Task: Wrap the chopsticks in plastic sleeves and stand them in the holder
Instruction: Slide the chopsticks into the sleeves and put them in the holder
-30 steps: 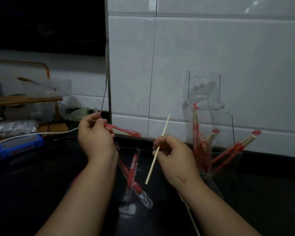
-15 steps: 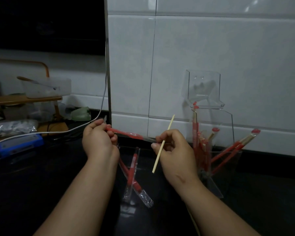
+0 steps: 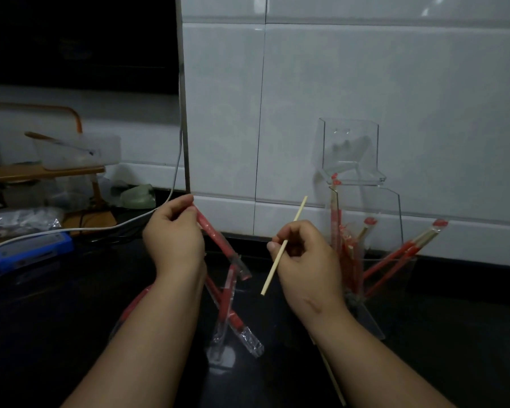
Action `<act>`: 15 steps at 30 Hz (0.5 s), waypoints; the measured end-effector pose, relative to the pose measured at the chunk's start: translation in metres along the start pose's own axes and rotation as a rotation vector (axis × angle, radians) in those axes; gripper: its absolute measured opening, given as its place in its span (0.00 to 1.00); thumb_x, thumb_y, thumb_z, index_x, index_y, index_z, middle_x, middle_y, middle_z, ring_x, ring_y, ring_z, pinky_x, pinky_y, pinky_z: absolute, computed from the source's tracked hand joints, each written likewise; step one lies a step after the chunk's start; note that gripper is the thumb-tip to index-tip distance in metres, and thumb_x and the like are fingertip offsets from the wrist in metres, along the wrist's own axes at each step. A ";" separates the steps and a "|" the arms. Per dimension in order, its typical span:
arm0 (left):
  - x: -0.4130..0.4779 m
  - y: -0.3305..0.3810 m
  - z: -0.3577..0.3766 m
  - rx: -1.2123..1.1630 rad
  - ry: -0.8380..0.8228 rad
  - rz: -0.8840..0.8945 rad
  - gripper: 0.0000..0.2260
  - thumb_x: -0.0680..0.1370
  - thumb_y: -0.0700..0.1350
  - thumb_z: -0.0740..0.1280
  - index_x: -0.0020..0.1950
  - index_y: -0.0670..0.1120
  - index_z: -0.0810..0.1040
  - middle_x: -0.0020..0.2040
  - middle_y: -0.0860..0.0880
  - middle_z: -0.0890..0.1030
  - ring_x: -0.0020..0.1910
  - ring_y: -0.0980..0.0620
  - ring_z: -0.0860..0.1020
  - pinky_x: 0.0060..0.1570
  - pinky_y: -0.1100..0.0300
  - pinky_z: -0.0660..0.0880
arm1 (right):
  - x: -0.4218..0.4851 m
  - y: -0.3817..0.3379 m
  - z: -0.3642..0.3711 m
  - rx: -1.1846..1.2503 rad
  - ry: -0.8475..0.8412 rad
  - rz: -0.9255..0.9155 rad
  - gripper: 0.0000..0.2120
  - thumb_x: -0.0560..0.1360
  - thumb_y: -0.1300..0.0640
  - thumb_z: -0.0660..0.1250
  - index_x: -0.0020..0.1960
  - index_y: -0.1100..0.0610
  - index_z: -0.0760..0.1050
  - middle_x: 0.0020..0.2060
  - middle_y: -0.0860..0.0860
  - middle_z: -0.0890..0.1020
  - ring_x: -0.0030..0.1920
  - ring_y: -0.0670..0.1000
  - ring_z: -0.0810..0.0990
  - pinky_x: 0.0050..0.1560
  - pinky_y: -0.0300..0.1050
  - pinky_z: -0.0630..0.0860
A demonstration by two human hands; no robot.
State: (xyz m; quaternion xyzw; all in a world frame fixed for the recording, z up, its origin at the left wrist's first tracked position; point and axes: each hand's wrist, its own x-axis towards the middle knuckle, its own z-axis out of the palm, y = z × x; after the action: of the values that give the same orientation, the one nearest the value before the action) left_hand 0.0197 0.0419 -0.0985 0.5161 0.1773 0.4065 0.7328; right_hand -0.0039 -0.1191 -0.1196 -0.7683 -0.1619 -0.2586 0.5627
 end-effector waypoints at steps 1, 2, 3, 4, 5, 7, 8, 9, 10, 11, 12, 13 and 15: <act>0.001 0.001 0.001 -0.041 0.006 -0.042 0.10 0.78 0.36 0.66 0.52 0.50 0.83 0.48 0.49 0.84 0.41 0.56 0.82 0.42 0.62 0.79 | 0.000 0.000 0.000 -0.008 -0.020 0.014 0.10 0.74 0.59 0.72 0.41 0.49 0.73 0.38 0.42 0.81 0.37 0.41 0.78 0.36 0.33 0.74; 0.003 0.001 0.001 -0.078 0.006 -0.079 0.10 0.78 0.36 0.67 0.53 0.49 0.83 0.48 0.47 0.84 0.43 0.53 0.82 0.44 0.60 0.80 | 0.000 0.001 0.000 -0.008 -0.054 0.037 0.09 0.74 0.57 0.73 0.42 0.49 0.72 0.38 0.42 0.81 0.37 0.40 0.79 0.36 0.33 0.74; 0.003 0.002 0.001 -0.107 0.003 -0.107 0.10 0.78 0.35 0.67 0.53 0.48 0.82 0.49 0.46 0.84 0.43 0.52 0.82 0.44 0.59 0.79 | 0.000 0.001 0.001 0.006 -0.098 0.069 0.09 0.74 0.55 0.73 0.43 0.48 0.72 0.37 0.43 0.81 0.37 0.40 0.79 0.37 0.34 0.75; 0.003 0.002 0.002 -0.124 -0.002 -0.127 0.10 0.78 0.35 0.67 0.53 0.47 0.82 0.48 0.46 0.84 0.42 0.52 0.82 0.43 0.60 0.78 | -0.001 0.002 0.002 0.031 -0.138 0.103 0.10 0.73 0.53 0.74 0.44 0.48 0.73 0.38 0.43 0.81 0.37 0.40 0.79 0.38 0.35 0.76; 0.002 0.002 0.002 -0.131 -0.008 -0.138 0.10 0.78 0.35 0.67 0.53 0.47 0.82 0.47 0.46 0.84 0.42 0.52 0.82 0.42 0.60 0.78 | -0.002 0.003 0.003 0.060 -0.165 0.134 0.10 0.72 0.52 0.75 0.44 0.47 0.73 0.39 0.44 0.81 0.38 0.40 0.80 0.40 0.36 0.77; 0.001 0.002 0.002 -0.143 -0.016 -0.159 0.09 0.78 0.34 0.67 0.53 0.46 0.82 0.46 0.46 0.83 0.42 0.52 0.81 0.43 0.61 0.77 | -0.002 0.005 0.007 0.100 -0.176 0.172 0.11 0.71 0.55 0.76 0.43 0.47 0.74 0.41 0.46 0.82 0.39 0.42 0.81 0.42 0.41 0.79; 0.001 0.002 0.002 -0.159 -0.020 -0.179 0.09 0.78 0.34 0.67 0.53 0.45 0.82 0.46 0.46 0.83 0.42 0.51 0.81 0.43 0.61 0.77 | -0.001 0.006 0.009 0.109 -0.170 0.178 0.12 0.71 0.59 0.76 0.42 0.47 0.74 0.40 0.47 0.82 0.39 0.45 0.82 0.42 0.44 0.81; 0.002 0.000 0.002 -0.181 -0.029 -0.199 0.09 0.78 0.33 0.66 0.54 0.44 0.82 0.46 0.45 0.83 0.41 0.51 0.81 0.42 0.61 0.77 | -0.001 0.007 0.010 0.127 -0.164 0.184 0.13 0.71 0.62 0.75 0.41 0.47 0.75 0.39 0.47 0.83 0.39 0.48 0.83 0.44 0.48 0.83; 0.004 -0.001 0.002 -0.203 -0.041 -0.215 0.10 0.78 0.33 0.66 0.55 0.42 0.82 0.45 0.45 0.82 0.41 0.51 0.80 0.41 0.61 0.76 | 0.000 0.007 0.011 0.154 -0.157 0.190 0.14 0.72 0.66 0.73 0.40 0.47 0.76 0.37 0.47 0.83 0.39 0.49 0.84 0.45 0.53 0.83; 0.005 -0.003 0.002 -0.211 -0.049 -0.220 0.11 0.77 0.33 0.66 0.57 0.42 0.81 0.46 0.44 0.82 0.41 0.51 0.80 0.41 0.61 0.76 | 0.001 0.008 0.011 0.167 -0.144 0.189 0.16 0.72 0.67 0.72 0.39 0.46 0.76 0.36 0.46 0.83 0.39 0.51 0.84 0.45 0.57 0.83; 0.007 -0.004 0.002 -0.178 -0.049 -0.205 0.13 0.77 0.33 0.66 0.58 0.43 0.81 0.48 0.44 0.82 0.44 0.51 0.81 0.42 0.60 0.77 | 0.002 0.009 0.010 0.159 -0.124 0.180 0.17 0.72 0.67 0.72 0.39 0.45 0.76 0.34 0.46 0.82 0.39 0.53 0.84 0.44 0.60 0.82; 0.008 -0.006 0.001 -0.093 -0.044 -0.158 0.16 0.76 0.32 0.67 0.60 0.47 0.79 0.53 0.45 0.82 0.47 0.51 0.81 0.43 0.59 0.77 | 0.003 0.010 0.010 0.136 -0.101 0.166 0.16 0.72 0.66 0.72 0.39 0.45 0.76 0.34 0.47 0.82 0.38 0.55 0.84 0.43 0.60 0.82; 0.007 -0.006 -0.003 0.159 -0.057 0.038 0.23 0.74 0.31 0.66 0.63 0.54 0.76 0.60 0.49 0.76 0.53 0.52 0.79 0.43 0.63 0.75 | 0.004 0.010 0.009 0.102 -0.055 0.143 0.15 0.72 0.64 0.72 0.40 0.44 0.76 0.34 0.51 0.82 0.37 0.57 0.84 0.42 0.60 0.82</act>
State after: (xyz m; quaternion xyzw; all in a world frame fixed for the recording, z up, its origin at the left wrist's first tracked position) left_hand 0.0246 0.0479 -0.1040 0.5871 0.1782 0.3905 0.6864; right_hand 0.0067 -0.1142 -0.1275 -0.7550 -0.1350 -0.1880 0.6135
